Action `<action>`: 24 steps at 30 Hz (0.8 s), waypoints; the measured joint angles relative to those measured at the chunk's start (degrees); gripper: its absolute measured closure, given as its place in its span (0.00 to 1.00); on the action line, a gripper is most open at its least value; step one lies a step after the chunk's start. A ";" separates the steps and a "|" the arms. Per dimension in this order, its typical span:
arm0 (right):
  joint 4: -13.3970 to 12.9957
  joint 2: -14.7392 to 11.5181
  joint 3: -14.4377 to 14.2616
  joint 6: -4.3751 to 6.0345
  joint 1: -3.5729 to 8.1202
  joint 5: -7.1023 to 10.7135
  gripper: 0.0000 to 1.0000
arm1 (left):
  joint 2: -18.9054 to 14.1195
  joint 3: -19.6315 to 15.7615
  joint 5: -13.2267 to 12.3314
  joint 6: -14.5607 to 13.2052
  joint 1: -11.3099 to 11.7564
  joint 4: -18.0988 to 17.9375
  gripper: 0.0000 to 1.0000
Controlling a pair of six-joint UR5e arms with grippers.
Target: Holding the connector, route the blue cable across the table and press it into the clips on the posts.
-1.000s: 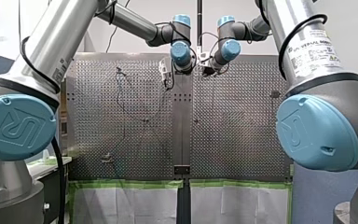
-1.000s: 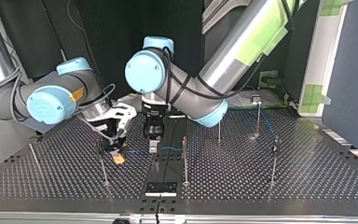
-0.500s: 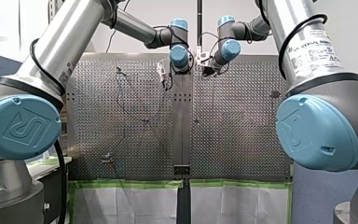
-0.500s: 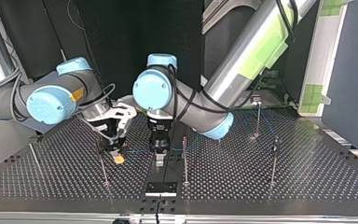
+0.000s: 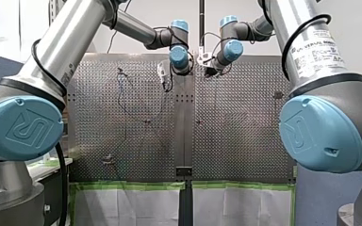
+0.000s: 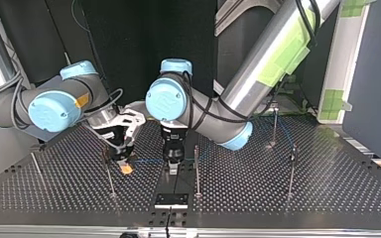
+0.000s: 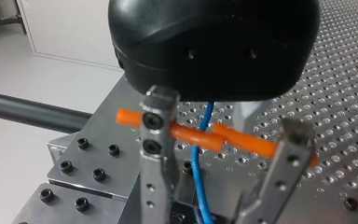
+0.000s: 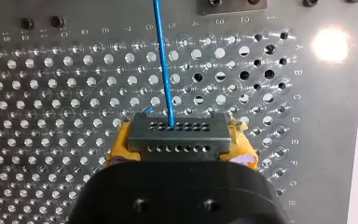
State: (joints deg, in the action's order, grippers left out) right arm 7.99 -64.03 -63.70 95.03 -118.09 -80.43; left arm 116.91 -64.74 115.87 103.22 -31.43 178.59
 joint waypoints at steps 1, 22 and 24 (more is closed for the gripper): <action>0.00 0.00 0.00 0.00 0.00 0.00 1.00 | 0.00 0.00 0.03 0.06 0.00 0.04 0.95; 0.30 -1.84 -1.56 0.26 -0.53 0.00 1.00 | -2.58 -4.26 4.21 1.57 -1.40 2.98 1.00; 0.28 -2.50 -2.46 0.26 -0.54 0.00 1.00 | -3.54 -5.49 4.19 1.72 -1.43 1.88 1.00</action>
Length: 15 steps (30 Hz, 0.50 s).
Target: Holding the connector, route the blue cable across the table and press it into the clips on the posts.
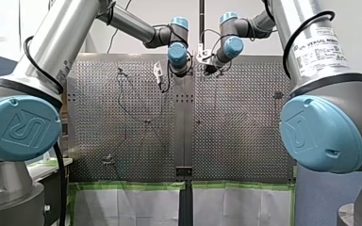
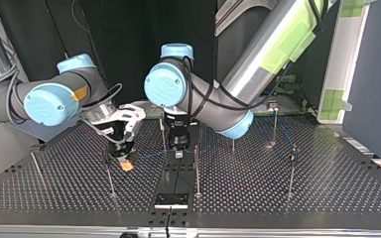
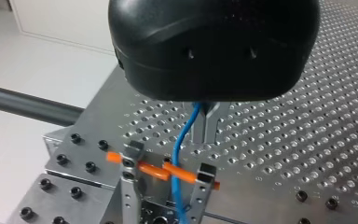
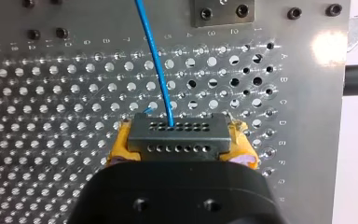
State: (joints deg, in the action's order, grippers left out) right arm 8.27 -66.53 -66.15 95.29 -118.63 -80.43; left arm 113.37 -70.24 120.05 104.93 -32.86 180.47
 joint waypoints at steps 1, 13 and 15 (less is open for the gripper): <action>0.00 -0.21 -0.37 0.00 -0.02 0.00 1.00 | -0.25 -0.55 -0.01 0.07 0.01 -0.53 1.00; -0.47 -3.71 -6.65 -0.30 -0.71 -0.23 1.00 | -0.82 -7.89 -3.08 0.76 -0.28 -7.82 1.00; -0.55 -4.19 -8.00 -0.39 -0.81 -0.28 1.00 | -0.83 -9.25 -3.81 0.78 -0.40 -9.17 1.00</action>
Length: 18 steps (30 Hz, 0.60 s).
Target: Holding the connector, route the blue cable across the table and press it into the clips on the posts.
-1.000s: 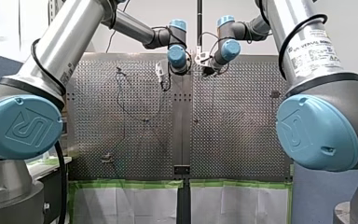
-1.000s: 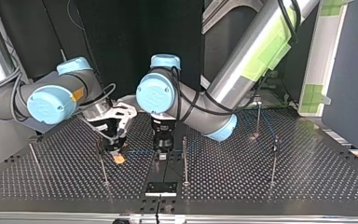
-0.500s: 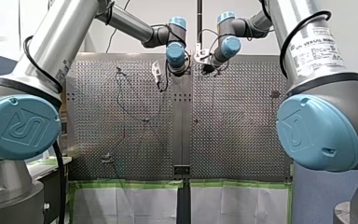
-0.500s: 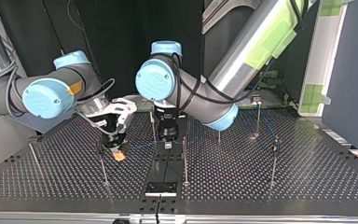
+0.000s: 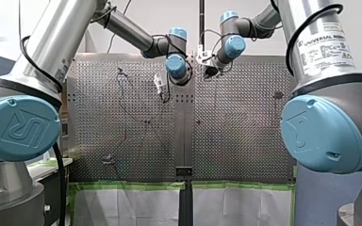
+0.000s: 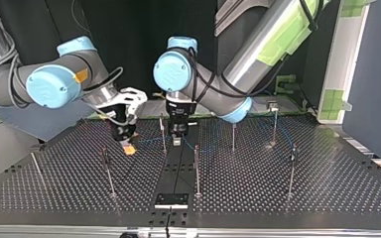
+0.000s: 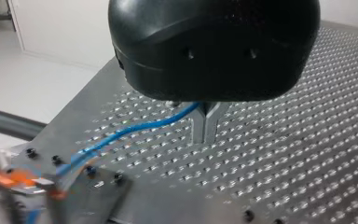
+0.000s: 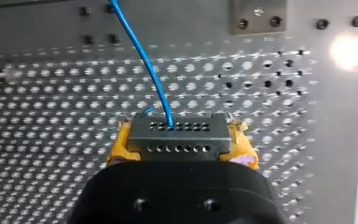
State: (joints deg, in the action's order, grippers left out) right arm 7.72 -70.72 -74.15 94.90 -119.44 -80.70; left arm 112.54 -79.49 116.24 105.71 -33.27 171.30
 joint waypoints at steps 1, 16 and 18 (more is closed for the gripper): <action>-0.02 -0.16 -0.59 -0.08 -0.06 0.00 1.00 | 0.00 -0.59 -0.24 0.00 -0.04 -0.62 1.00; -0.51 -0.70 -10.24 -5.31 0.46 0.16 1.00 | 3.70 -9.50 -2.06 0.05 0.26 -9.53 1.00; -0.74 -0.69 -11.23 -5.70 0.64 0.23 1.00 | 4.15 -10.75 -2.24 0.08 0.28 -10.76 1.00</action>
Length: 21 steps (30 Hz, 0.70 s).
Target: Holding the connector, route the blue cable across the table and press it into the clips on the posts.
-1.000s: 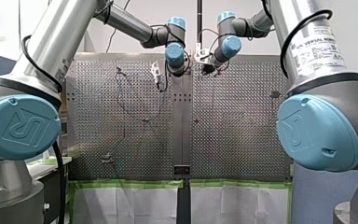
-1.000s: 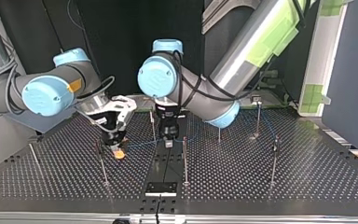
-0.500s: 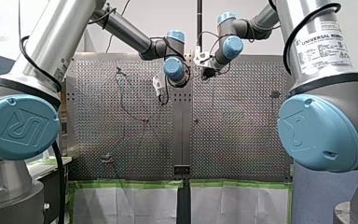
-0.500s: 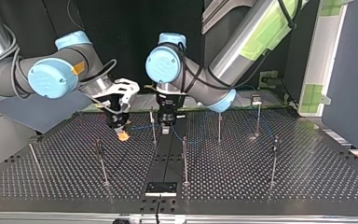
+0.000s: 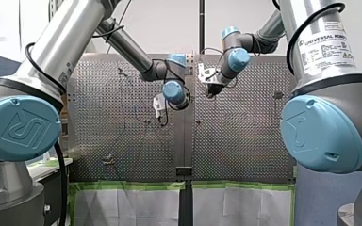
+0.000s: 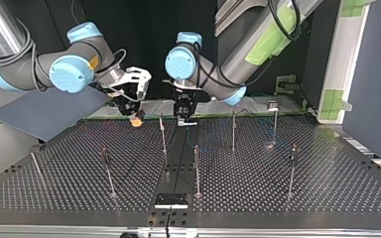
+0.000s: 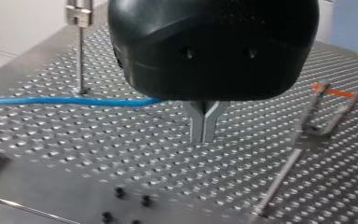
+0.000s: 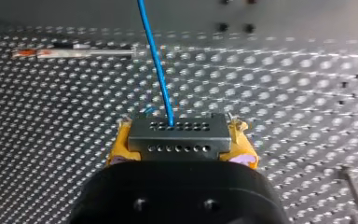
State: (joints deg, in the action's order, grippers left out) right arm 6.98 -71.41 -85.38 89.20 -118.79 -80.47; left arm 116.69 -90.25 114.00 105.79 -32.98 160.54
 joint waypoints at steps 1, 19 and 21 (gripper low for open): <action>-0.08 0.01 -0.30 -0.10 0.05 0.08 1.00 | 0.11 -0.55 -0.05 0.01 0.00 -0.57 1.00; -7.46 3.82 -6.58 0.26 0.39 1.06 1.00 | 0.41 -10.86 -5.97 1.93 0.46 -9.47 1.00; -8.05 4.72 -6.74 0.32 0.59 0.99 1.00 | 0.44 -11.08 -6.45 2.22 0.54 -9.64 1.00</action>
State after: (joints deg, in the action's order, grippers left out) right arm -1.07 -66.70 -92.13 89.52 -118.21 -79.48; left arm 117.13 -101.33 107.55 108.00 -32.45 150.90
